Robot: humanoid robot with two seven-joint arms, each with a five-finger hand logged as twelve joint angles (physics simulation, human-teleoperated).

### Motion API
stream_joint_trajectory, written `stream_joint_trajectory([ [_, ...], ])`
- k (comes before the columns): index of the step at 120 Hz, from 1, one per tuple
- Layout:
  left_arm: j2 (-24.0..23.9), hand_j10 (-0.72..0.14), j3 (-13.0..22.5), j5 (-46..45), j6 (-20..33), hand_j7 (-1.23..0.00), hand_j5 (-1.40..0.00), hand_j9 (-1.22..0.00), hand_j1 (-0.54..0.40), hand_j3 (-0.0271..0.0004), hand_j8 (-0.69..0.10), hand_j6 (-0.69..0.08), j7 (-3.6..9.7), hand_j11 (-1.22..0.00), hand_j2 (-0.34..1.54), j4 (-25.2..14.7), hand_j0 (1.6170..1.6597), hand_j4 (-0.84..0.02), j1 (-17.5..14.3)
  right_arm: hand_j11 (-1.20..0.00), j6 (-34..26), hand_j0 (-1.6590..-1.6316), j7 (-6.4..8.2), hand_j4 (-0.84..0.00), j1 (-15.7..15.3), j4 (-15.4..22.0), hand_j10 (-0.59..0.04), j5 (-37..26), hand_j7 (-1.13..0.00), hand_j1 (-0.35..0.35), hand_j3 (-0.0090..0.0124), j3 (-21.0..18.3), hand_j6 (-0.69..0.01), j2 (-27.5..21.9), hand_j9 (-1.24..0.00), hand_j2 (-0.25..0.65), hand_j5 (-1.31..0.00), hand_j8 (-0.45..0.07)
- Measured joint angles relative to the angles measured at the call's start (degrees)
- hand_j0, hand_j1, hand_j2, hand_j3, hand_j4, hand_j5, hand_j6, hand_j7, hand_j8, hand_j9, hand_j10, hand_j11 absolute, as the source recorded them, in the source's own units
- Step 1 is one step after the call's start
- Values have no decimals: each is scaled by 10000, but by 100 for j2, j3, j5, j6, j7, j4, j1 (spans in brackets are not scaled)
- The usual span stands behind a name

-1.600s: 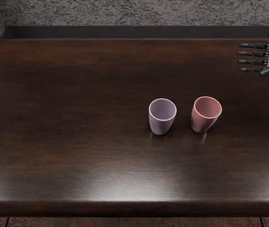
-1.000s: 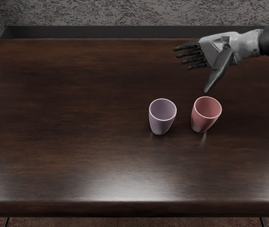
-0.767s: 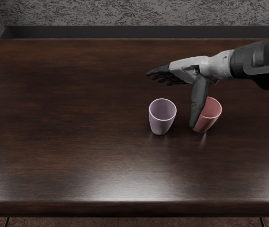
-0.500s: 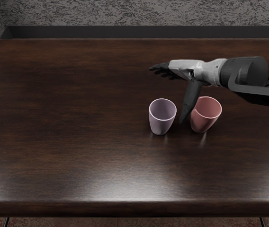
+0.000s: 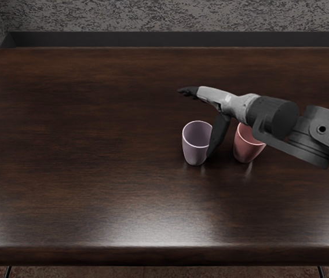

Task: Pick up cup and place in cup with right hand

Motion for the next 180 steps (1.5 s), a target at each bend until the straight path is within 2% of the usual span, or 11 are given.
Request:
stream_joint_trajectory([
  [23, 0, -3, 0, 0, 0, -5, -5, -5, 3484, 0, -3, -3, 0, -6, 0, 0, 16581, -3, 0, -754, -96, -16581, 0, -600, -191, -17, -595, -138, -753, -2806, 0, 8, -612, 84, -755, -101, -756, -604],
  [63, 0, -3, 0, 0, 0, -5, -5, -5, 3484, 0, -3, -3, 0, -6, 0, 0, 16581, -3, 0, -2626, -256, -16581, 0, -2039, -319, -79, -2034, -174, -2624, -1078, 0, 25, -2051, 263, -2627, -388, -2628, -2043],
  [112, 0, -3, 0, 0, 0, -5, -5, -5, 3484, 0, -3, -3, 0, -6, 0, 0, 16581, -3, 0, -3705, -326, -16581, 0, -2868, -486, -135, -2864, -155, -3704, -83, 0, 21, -2878, 286, -3706, -552, -3707, -2872],
  [129, 0, -3, 0, 0, 0, -6, -6, -6, 3484, 0, -2, -3, 0, -6, 0, 0, 16581, -3, 0, -3883, -326, -16580, 0, -3046, -511, -138, -2829, -150, -3879, 69, 0, 10, -3037, 284, -3861, -563, -3852, -3041],
  [146, 0, -2, -1, 0, 0, -7, -7, -7, 3483, -1, -2, -2, 0, -7, 1, 0, 16581, -3, 0, -3974, -321, -16580, 0, -3262, -552, -139, -2532, -158, -3962, 105, 0, 10, -3184, 280, -3903, -529, -3824, -2550],
  [147, 0, -2, -1, 0, 0, -7, -7, -7, 3483, -1, -2, -2, 0, -7, 1, 0, 16581, -3, 0, -3976, -320, -16580, 0, -3270, -554, -139, -2504, -157, -3965, 105, 1, 11, -3188, 279, -3906, -530, -3821, -2772],
  [154, 0, -2, -1, 0, 0, -7, -7, -7, 3483, -1, -2, -2, 0, -7, 1, 0, 16581, -3, 0, -3993, -313, -16580, 0, -3257, -559, -141, -2396, -151, -3983, 123, 0, 10, -3196, 278, -3930, -534, -3874, -2366],
  [180, 0, -2, -1, 1, 0, -9, -9, -9, 3482, -2, -2, -2, 0, -9, 3, 0, 16581, -2, 0, -4072, -301, -16579, 0, -3499, -568, -164, -2562, -167, -4053, 140, 1, 10, -3343, 278, -4005, -489, -3796, -2572],
])
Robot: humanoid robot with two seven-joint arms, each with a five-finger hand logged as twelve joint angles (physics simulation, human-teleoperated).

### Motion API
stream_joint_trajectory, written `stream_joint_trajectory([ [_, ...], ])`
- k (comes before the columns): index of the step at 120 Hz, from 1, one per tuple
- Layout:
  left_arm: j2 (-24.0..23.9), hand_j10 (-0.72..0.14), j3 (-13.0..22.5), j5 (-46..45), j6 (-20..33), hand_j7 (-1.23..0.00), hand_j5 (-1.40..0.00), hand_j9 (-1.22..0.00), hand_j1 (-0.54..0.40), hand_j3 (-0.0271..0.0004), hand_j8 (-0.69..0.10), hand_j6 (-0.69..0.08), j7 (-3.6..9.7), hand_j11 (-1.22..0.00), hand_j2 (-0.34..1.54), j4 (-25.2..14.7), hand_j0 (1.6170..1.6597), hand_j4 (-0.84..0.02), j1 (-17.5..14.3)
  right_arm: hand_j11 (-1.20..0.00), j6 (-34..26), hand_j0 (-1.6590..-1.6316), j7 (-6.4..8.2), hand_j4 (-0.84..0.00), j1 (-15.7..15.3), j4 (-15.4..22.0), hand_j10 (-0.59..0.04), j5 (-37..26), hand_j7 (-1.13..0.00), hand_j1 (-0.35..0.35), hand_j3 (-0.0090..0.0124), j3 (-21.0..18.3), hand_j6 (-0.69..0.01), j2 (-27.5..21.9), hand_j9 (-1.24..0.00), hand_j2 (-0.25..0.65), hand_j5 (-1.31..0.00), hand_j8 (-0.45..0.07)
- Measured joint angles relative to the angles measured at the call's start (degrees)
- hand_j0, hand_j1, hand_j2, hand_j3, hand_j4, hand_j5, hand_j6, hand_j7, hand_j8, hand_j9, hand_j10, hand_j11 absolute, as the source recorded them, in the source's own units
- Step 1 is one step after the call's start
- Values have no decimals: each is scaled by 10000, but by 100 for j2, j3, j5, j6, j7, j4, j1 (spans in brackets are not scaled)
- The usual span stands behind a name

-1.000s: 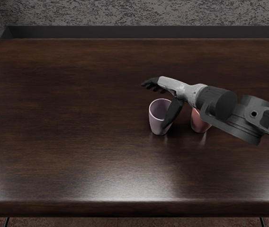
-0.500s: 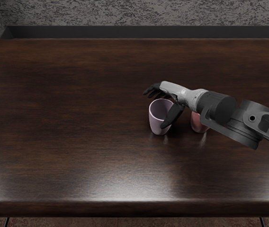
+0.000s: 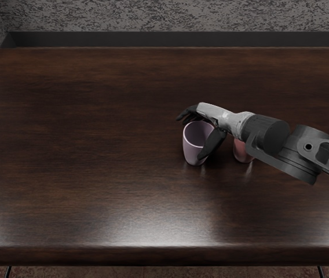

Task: Pick up cup and place in cup with right hand

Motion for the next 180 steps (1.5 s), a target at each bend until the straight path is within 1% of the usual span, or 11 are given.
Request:
stream_joint_trajectory([
  [19, 0, -2, 0, 0, 0, -9, -9, -9, 3482, -2, -2, -2, 0, -9, 3, 0, 16581, -2, 0, -4580, 33, -16579, 0, -3873, 12, -20, -2389, 13, -4558, 604, 3, -1, -3681, 5, -4491, -568, -4309, -2340],
  [22, 0, -2, 0, 0, 0, -9, -9, -9, 3482, -2, -2, -2, 0, -9, 3, 0, 16581, -2, 0, -4632, 35, -16579, 0, -3905, 13, -21, -2447, 17, -4610, 657, 0, -1, -3719, 5, -4536, -579, -4363, -2521],
  [38, 0, -2, 1, 0, 0, -8, -8, -8, 3483, -2, -2, -2, 0, -8, 2, 0, 16581, -2, 0, -4823, 40, -16579, 0, -4027, 18, -26, -2659, 30, -4805, 852, 0, 2, -3857, 5, -4643, -622, -4561, -2765],
  [52, 0, -2, 1, 0, 0, -7, -7, -7, 3483, -1, -2, -2, 0, -7, 1, 0, 16581, -3, 0, -4922, 44, -16577, 0, -3979, 22, -34, -2940, 50, -4897, 779, 0, 13, -3877, 5, -4781, -242, -4745, -3093],
  [60, 0, -2, 1, 0, 0, -7, -7, -7, 3483, -1, -2, -2, 0, -7, 1, 0, 16581, -3, 0, -4998, 45, -16574, 1, -3963, 15, -50, -2697, 51, -4930, 864, 0, 14, -3891, 8, -4862, -390, -4820, -2872],
  [83, 0, -3, 1, 0, 0, -8, -8, -8, 3483, -1, -2, -3, 0, -8, 2, 0, 16581, -3, 0, -5127, 45, -16565, 2, -3955, 4, -102, -2741, 52, -4983, 822, 0, 10, -3920, 25, -4993, -575, -4919, -2673],
  [90, 0, -2, 1, 0, 0, -7, -7, -7, 3483, -1, -2, -3, 0, -8, 1, 0, 16581, -3, 0, -5170, 47, -16560, 3, -3907, 14, -119, -2825, 58, -4991, 736, 0, 13, -3908, 39, -5026, -566, -4982, -2793],
  [110, 0, -2, 1, 0, 0, -6, -6, -6, 3484, -1, -2, -3, 0, -6, 0, 0, 16581, -3, 0, -5087, 79, -16570, 1, -3851, 80, -138, -3157, 163, -5005, 702, 0, 61, -3873, 48, -5010, 77, -5032, -3188],
  [151, 0, -3, 2, -1, 0, -5, -5, -5, 3485, 0, -3, -3, 0, -5, -1, 0, 16581, -3, 0, -4957, 419, -16576, 0, -3756, 748, -143, -3228, 266, -4950, 677, 0, 201, -3793, -52, -4948, 169, -5001, -3296],
  [162, 0, -3, 2, -1, 0, -5, -5, -5, 3485, 0, -3, -3, 0, -5, -1, 0, 16581, -4, 0, -4919, 785, -16581, 0, -3777, 990, -136, -3257, 757, -4936, 753, 0, 209, -3792, -324, -4935, 474, -4950, -3288],
  [180, 0, -3, 1, 0, 0, -5, -5, -5, 3485, 0, -3, -3, 0, -5, -1, 0, 16581, -3, 0, -4895, 1338, -16580, 0, -3768, 1415, -131, -3425, 1547, -4914, 696, 0, 207, -3778, -724, -4905, 479, -4910, -3399],
])
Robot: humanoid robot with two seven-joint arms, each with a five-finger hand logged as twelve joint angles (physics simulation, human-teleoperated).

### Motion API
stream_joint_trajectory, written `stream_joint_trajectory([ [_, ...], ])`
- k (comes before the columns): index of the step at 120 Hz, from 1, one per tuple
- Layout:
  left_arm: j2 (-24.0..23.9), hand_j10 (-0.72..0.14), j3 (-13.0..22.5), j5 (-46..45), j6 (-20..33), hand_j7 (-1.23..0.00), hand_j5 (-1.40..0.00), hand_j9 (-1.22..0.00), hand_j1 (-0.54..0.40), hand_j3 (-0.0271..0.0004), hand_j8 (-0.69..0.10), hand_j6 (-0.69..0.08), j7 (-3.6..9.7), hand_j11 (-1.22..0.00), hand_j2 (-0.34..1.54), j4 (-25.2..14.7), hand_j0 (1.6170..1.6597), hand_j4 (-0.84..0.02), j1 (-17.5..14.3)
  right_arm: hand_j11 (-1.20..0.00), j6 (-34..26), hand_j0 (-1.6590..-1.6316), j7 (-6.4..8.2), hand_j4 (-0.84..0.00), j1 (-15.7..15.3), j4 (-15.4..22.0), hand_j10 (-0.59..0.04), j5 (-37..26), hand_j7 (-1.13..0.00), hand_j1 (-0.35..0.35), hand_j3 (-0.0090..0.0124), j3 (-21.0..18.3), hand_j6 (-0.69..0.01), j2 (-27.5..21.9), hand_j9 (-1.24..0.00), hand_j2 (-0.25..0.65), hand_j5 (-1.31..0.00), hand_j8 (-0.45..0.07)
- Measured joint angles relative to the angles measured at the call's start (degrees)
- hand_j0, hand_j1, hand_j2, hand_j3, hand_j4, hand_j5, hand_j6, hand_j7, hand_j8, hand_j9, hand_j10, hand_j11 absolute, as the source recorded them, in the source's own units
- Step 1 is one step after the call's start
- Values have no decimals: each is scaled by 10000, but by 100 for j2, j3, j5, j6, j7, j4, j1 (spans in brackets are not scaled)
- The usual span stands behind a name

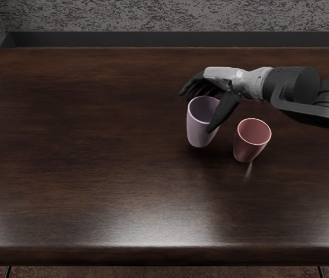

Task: Pick up cup and place in cup with right hand

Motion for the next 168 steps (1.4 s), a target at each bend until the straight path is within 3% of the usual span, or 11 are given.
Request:
stream_joint_trajectory([
  [15, 0, -3, 0, 0, 0, -5, -5, -5, 3485, 0, -3, -4, 0, -5, -1, 0, 16581, -4, 0, -4895, 168, -16579, 0, -3761, 384, -2, -3605, 298, -4905, 630, 0, -38, -3769, -181, -4906, 479, -4889, -3543],
  [30, 0, -3, 0, 0, 0, -5, -5, -5, 3485, 0, -3, -3, 0, -5, -1, 0, 16581, -4, 0, -4906, 261, -16579, 0, -3777, 517, -3, -3572, 465, -4915, 663, 0, -50, -3783, -369, -4933, 385, -4907, -3480],
  [67, 0, -4, 0, 0, 0, -5, -5, -5, 3485, 0, -3, -4, 0, -5, -1, 0, 16581, -4, 0, -5628, 92, -16576, 0, -4276, 488, 6, -3397, 515, -5615, 925, 0, -52, -4307, -602, -5730, 1150, -5658, -3220],
  [81, 0, -3, 0, 0, 0, -5, -5, -5, 3485, 0, -3, -4, 0, -5, -1, 0, 16581, -4, 0, -5574, 111, -16578, 0, -4253, 496, 15, -3453, 516, -5576, 896, 0, -54, -4280, -736, -5629, 1279, -5613, -3357],
  [168, 0, -4, 0, 0, 0, -6, -6, -6, 3485, 0, -4, -4, 0, -6, 0, 0, 16581, -4, 0, -5252, 310, -16579, 0, -4055, 460, 150, -3486, 540, -5262, 814, 0, -47, -4067, -1675, -5252, 905, -5272, -3451],
])
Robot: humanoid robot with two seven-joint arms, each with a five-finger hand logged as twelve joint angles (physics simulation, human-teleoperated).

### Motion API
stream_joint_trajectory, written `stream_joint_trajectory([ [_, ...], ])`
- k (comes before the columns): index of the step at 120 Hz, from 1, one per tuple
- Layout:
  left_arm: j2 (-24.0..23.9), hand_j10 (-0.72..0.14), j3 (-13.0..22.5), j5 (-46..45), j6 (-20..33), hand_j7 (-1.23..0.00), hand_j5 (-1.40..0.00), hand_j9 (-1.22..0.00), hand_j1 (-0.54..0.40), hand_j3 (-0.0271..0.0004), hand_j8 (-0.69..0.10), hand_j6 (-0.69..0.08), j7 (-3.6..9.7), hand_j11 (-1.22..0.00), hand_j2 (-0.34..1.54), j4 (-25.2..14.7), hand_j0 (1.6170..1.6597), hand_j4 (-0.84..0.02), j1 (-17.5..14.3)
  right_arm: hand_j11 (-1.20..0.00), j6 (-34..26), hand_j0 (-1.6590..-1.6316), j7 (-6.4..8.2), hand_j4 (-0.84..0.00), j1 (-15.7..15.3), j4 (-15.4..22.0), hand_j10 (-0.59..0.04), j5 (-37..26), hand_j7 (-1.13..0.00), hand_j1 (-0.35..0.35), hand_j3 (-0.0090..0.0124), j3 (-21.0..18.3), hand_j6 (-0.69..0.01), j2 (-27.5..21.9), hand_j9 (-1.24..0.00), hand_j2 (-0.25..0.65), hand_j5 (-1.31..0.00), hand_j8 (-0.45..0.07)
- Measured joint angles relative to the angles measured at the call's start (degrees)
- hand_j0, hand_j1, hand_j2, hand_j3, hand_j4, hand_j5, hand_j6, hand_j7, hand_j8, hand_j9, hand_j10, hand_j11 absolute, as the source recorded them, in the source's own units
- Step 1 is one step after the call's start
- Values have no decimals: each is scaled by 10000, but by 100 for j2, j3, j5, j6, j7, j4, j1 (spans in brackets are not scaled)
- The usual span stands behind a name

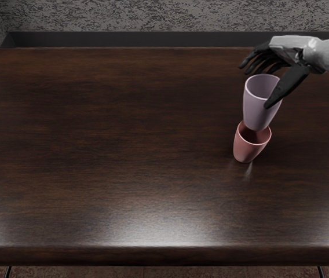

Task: Pick up cup and place in cup with right hand

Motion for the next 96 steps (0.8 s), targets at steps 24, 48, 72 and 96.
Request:
stream_joint_trajectory([
  [24, 0, -4, 0, 0, 0, -6, -6, -6, 3485, 0, -4, -4, 0, -6, 0, 0, 16581, -4, 0, -5270, -123, -16578, 0, -4054, -156, 96, -3520, -9, -5274, 800, 0, -1, -4075, -38, -5255, 927, -5296, -3492],
  [48, 0, -4, 0, 0, 0, -6, -6, -6, 3485, 0, -4, -4, 0, -6, 0, 0, 16581, -4, 0, -5309, -401, -16578, 0, -4073, -287, 116, -3512, -23, -5308, 814, 0, 5, -4098, -27, -5338, 945, -5338, -3455],
  [72, 0, -4, 0, 0, 0, -6, -6, -6, 3485, 0, -4, -4, 0, -6, 0, 0, 16581, -4, 0, -5332, -637, -16579, 0, -4114, -451, 119, -3454, -48, -5334, 846, 0, 7, -4126, 13, -5357, 955, -5343, -3398],
  [96, 0, -4, 0, 0, 0, -6, -6, -6, 3485, 0, -4, -4, 0, -6, 0, 0, 16581, -4, 0, -5306, -671, -16579, 0, -4085, -545, 113, -3507, -50, -5311, 823, 0, 7, -4104, 26, -5330, 987, -5332, -3458],
])
